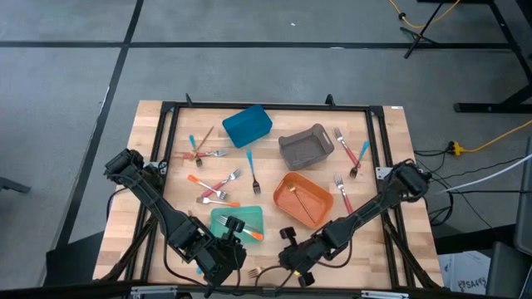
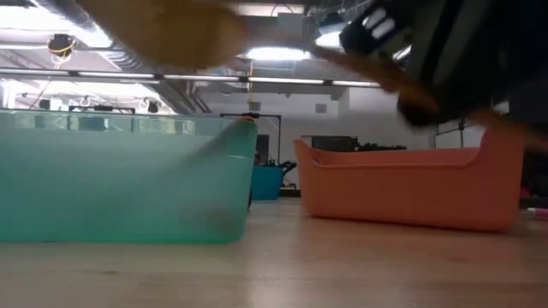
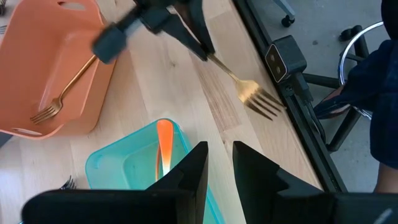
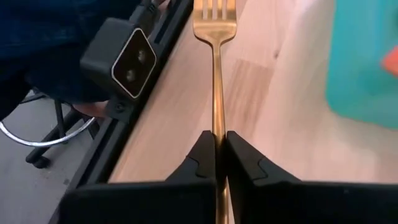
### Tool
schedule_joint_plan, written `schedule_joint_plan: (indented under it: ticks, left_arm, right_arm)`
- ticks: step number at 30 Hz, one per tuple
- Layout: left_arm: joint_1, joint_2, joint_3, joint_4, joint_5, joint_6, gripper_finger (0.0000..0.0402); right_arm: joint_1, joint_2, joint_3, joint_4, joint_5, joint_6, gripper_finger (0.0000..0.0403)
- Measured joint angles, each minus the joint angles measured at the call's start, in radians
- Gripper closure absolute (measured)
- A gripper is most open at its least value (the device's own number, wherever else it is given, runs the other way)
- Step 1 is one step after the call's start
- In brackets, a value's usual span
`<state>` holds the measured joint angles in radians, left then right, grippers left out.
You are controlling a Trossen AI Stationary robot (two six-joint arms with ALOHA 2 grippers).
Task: Sort silverware by color (type)
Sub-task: Put the gold fork into the orange bin
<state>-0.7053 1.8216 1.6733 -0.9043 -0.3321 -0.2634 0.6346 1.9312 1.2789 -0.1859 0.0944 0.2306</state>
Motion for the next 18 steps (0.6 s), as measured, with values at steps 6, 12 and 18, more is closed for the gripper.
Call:
schedule_joint_plan:
  ticks: [6, 12, 18]
  left_arm:
    - [0.0, 0.0, 0.0, 0.0, 0.0, 0.0, 0.0333]
    - [0.0, 0.0, 0.0, 0.001, 0.0, 0.0, 0.0333]
    - [0.0, 0.0, 0.0, 0.005, 0.0, 0.0, 0.0333]
  right_arm:
    - [0.0, -0.13, 0.001, -0.119, 0.011, 0.008, 0.04]
    - [-0.002, -0.26, 0.002, -0.28, 0.143, 0.081, 0.0401]
    - [-0.022, -0.344, 0.002, -0.439, 0.355, 0.29, 0.0401]
